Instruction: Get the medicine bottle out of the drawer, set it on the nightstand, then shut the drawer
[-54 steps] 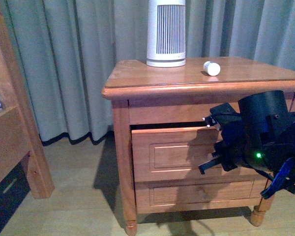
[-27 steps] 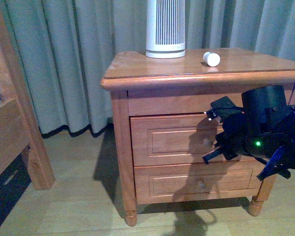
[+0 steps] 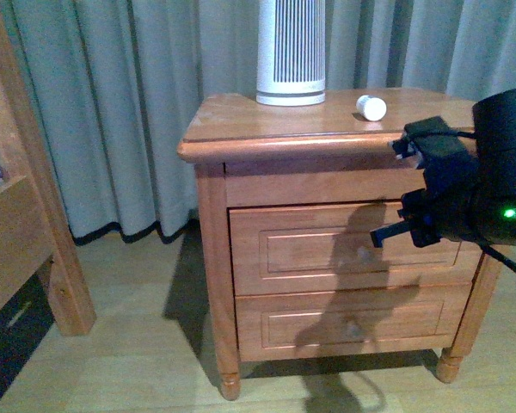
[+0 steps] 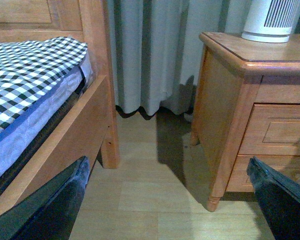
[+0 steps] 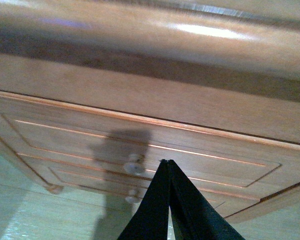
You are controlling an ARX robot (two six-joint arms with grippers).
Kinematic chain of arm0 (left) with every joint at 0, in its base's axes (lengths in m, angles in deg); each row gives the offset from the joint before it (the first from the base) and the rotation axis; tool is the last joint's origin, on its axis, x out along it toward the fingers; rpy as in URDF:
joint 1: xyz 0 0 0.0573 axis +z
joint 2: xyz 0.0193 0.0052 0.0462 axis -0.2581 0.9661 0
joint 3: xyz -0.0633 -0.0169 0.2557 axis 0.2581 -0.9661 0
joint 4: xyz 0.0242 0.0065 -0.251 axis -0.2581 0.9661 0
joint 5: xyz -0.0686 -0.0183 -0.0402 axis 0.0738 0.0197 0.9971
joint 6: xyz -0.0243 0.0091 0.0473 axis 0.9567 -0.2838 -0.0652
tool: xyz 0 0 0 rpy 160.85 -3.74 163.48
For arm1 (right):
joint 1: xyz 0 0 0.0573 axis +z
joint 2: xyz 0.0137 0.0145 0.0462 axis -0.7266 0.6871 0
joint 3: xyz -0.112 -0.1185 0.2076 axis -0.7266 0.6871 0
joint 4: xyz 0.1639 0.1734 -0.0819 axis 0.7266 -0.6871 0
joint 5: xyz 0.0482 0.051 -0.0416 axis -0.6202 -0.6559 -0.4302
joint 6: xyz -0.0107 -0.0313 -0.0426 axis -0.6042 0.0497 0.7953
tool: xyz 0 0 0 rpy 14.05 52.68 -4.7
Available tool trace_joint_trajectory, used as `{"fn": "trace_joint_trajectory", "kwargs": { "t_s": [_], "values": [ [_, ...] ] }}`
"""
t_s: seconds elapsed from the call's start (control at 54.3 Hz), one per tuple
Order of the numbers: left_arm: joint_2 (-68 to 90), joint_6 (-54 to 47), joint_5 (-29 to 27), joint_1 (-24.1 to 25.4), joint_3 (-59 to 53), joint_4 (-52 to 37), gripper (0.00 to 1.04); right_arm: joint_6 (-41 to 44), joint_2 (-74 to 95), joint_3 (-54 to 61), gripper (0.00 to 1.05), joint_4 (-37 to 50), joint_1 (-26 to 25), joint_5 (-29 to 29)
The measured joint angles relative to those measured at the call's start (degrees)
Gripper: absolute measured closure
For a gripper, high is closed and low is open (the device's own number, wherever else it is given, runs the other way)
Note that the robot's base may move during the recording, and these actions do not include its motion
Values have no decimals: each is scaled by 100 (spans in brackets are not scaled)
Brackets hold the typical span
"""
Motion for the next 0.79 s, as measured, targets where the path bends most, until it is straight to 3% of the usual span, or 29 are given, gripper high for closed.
{"fn": "trace_joint_trajectory", "kwargs": {
  "t_s": [0.11, 0.387, 0.46, 0.552, 0.644, 0.736, 0.791],
  "values": [
    [0, 0, 0, 0, 0, 0, 7, -514, -1145, 629, 99, -122, -17, -212],
    [0, 0, 0, 0, 0, 0, 7, -962, -5071, 2675, 51, -717, 35, -44],
    [0, 0, 0, 0, 0, 0, 7, -879, -6140, 3121, 39, -1108, 221, 188],
    [0, 0, 0, 0, 0, 0, 7, -551, -7667, 3700, 22, -1567, 811, 820],
    [0, 0, 0, 0, 0, 0, 7, -227, -8677, 4122, 6, -1244, 1333, 1563],
    [0, 0, 0, 0, 0, 0, 7, 190, -8780, 4470, 7, -437, 1504, 2044],
    [0, 0, -2, 0, 0, 0, 7, 109, -8859, 4330, 16, -1366, 1453, 2157]
  ]
}}
